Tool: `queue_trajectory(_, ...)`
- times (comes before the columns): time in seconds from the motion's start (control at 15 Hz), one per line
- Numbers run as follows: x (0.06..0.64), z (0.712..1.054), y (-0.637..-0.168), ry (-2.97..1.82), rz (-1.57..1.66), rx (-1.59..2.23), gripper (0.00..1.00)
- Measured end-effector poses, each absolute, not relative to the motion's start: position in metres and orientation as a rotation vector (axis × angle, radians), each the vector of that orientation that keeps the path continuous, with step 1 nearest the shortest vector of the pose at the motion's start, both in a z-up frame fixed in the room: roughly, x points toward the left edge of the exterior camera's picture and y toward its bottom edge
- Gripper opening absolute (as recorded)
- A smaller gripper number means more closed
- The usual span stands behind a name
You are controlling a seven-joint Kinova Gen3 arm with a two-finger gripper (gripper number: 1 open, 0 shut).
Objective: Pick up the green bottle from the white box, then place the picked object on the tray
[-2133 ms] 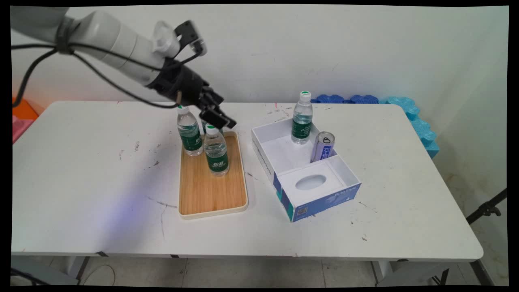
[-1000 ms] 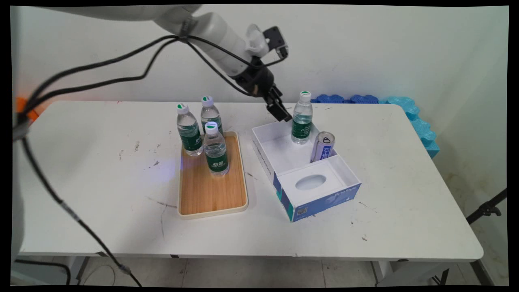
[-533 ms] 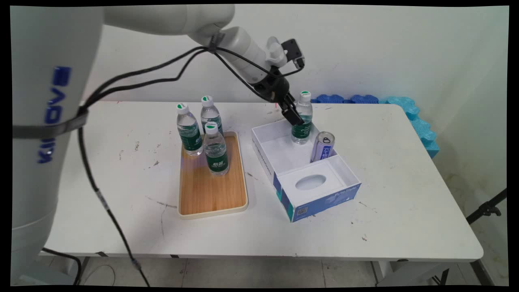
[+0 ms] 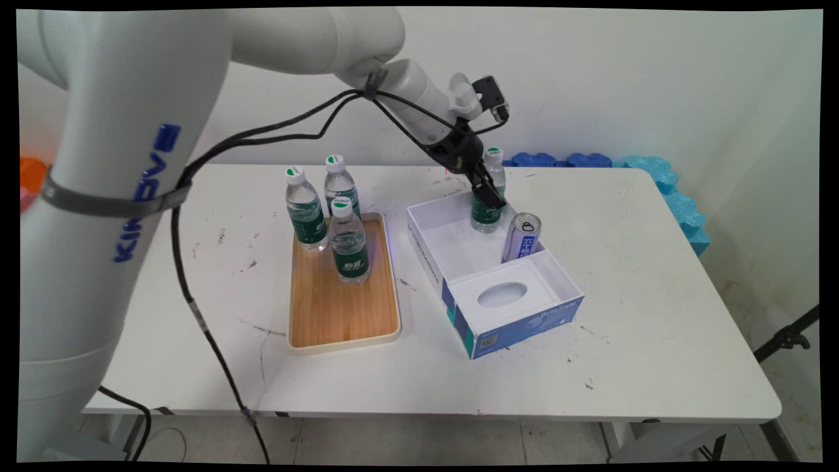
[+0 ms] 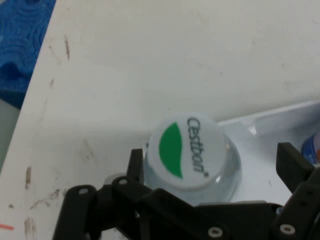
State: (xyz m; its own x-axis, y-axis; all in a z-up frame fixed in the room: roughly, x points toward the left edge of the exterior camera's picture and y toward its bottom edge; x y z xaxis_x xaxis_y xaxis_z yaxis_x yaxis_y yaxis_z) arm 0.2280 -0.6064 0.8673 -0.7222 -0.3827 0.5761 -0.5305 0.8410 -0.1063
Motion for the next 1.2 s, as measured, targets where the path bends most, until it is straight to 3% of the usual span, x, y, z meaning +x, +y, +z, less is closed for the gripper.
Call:
queue_trajectory(0.13,0.224,0.863,-0.610,-2.463,0.357,0.668,1.00)
queue_trajectory(0.2,0.223,0.861,-0.612,-2.462,0.358,0.668,0.00)
queue_trajectory(0.73,0.222,0.865,-0.612,-2.459,0.364,0.664,0.00)
queue_trajectory(1.2,0.227,0.905,-0.590,-2.404,0.347,0.688,0.00)
